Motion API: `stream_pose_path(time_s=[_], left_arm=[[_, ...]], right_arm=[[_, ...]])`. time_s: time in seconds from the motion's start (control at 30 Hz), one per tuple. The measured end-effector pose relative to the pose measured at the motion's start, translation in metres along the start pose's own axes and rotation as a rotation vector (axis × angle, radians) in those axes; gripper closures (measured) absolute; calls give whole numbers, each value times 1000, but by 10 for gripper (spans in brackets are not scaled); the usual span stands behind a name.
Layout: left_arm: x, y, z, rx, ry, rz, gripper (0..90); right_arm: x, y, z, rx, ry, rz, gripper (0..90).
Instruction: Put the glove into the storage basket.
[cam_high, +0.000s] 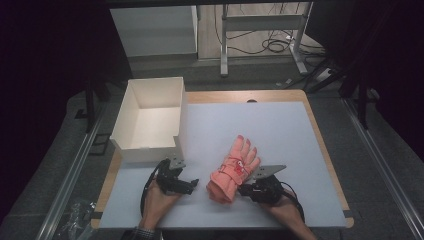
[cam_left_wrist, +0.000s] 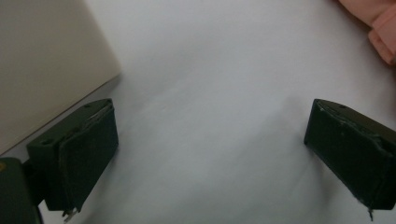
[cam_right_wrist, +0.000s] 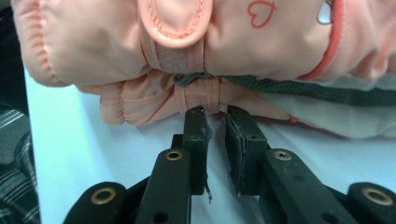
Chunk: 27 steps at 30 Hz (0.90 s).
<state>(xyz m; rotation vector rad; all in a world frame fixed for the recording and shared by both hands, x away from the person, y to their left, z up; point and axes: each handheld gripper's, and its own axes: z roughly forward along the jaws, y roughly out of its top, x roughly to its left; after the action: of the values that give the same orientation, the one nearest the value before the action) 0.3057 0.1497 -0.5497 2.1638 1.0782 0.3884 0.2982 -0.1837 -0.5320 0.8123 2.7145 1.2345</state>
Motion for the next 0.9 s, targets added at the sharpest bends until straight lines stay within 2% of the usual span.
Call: stream_pose_path(time_s=[0.23, 0.9], left_arm=[[9, -4, -3, 7, 7, -21, 7], [10, -4, -3, 9, 1, -24, 4]], right_arm=[[-1, 11, 13, -4, -24, 1, 775], [-20, 42, 40, -5, -109, 9, 824]])
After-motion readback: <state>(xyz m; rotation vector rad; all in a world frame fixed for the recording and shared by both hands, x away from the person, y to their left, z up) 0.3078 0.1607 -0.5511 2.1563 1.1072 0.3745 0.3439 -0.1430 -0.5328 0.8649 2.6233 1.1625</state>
